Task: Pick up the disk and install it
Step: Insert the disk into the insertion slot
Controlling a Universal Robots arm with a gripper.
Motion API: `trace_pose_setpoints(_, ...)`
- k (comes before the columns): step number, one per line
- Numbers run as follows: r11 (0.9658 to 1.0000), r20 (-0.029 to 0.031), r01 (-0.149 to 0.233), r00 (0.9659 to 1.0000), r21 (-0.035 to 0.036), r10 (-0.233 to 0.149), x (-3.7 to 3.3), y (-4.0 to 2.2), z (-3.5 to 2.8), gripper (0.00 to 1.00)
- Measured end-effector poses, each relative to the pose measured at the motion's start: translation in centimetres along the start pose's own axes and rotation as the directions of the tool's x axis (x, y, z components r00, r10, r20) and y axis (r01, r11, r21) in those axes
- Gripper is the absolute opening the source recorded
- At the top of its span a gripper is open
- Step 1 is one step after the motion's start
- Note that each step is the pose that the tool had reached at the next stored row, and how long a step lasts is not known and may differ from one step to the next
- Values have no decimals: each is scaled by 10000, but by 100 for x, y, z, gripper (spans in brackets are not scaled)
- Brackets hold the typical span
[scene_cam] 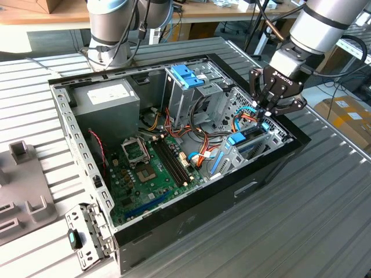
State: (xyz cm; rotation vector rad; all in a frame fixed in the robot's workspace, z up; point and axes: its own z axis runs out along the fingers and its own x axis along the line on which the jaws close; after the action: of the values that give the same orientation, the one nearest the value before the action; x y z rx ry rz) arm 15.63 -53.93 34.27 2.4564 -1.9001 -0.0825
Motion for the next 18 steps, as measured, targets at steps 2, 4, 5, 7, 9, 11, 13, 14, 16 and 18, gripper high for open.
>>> trace_pose_setpoints(2, 10000, 0, 0, 10000, 0, 0, 0, 0, 0, 24)
trace_pose_setpoints(4, 10000, 0, 0, 10000, 0, 0, 0, 0, 0, 24)
trace_pose_setpoints(5, 10000, 2, 0, 10000, 0, 0, 0, 0, -2, 24)
trace_pose_setpoints(7, 10000, 2, -1, 10000, 1, 1, -1, 2, -37, 24)
trace_pose_setpoints(9, 10000, 0, -1, 10000, 0, 1, -2, 6, -89, 24)
trace_pose_setpoints(11, 10000, 2, 0, 10000, 0, 0, -2, 7, -112, 24)
trace_pose_setpoints(13, 10000, 4, 0, 10000, 1, 0, -2, 7, -116, 24)
trace_pose_setpoints(14, 10000, 0, 0, 10000, 0, 0, 2, 8, -118, 24)
trace_pose_setpoints(16, 10000, 4, -1, 10000, -10, 1, 20, 11, -116, 24)
trace_pose_setpoints(18, 10000, 8, 4, 10000, -24, -4, 36, 8, -113, 24)
